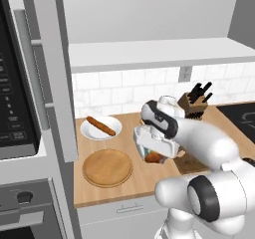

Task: From the different types of pastries on the counter, select a croissant and place it on the cutting board. Then retrieve a jar of jam from the cabinet and place it alongside the croissant on the cutting board.

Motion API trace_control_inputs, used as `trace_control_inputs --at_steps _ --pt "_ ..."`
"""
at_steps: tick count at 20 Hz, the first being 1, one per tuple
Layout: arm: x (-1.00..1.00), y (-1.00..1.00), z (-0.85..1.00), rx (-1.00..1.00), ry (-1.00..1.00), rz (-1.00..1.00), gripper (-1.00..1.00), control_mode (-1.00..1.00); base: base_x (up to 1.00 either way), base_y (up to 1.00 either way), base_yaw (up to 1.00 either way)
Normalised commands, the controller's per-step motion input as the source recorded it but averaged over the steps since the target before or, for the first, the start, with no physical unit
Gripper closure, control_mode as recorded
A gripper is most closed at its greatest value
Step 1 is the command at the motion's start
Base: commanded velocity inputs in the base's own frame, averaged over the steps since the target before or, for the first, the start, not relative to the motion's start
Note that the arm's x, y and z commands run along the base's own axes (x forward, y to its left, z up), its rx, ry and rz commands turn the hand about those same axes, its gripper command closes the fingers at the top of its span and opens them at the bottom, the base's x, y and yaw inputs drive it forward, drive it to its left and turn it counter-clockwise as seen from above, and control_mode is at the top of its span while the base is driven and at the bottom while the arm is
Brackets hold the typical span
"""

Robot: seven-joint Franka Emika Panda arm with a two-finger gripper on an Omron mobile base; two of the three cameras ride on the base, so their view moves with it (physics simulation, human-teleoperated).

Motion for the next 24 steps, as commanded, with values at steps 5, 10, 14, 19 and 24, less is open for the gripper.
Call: trace_control_inputs --at_steps 5,10,14,19,24 --pt "0.00 -0.02 0.45 0.11 0.40 0.00 1.00 -1.00 0.00 0.00 0.00" --pt "-0.19 0.00 0.45 0.03 0.29 -0.01 1.00 -1.00 0.00 0.00 0.00" --pt "-0.41 0.00 0.38 0.03 0.25 -0.02 1.00 -1.00 0.00 0.00 0.00" --pt "-0.22 -0.07 0.35 0.00 0.14 -0.08 1.00 -1.00 0.00 0.00 0.00" --pt "-0.33 -0.17 0.22 -0.02 0.00 -0.09 1.00 -1.00 0.00 0.00 0.00"
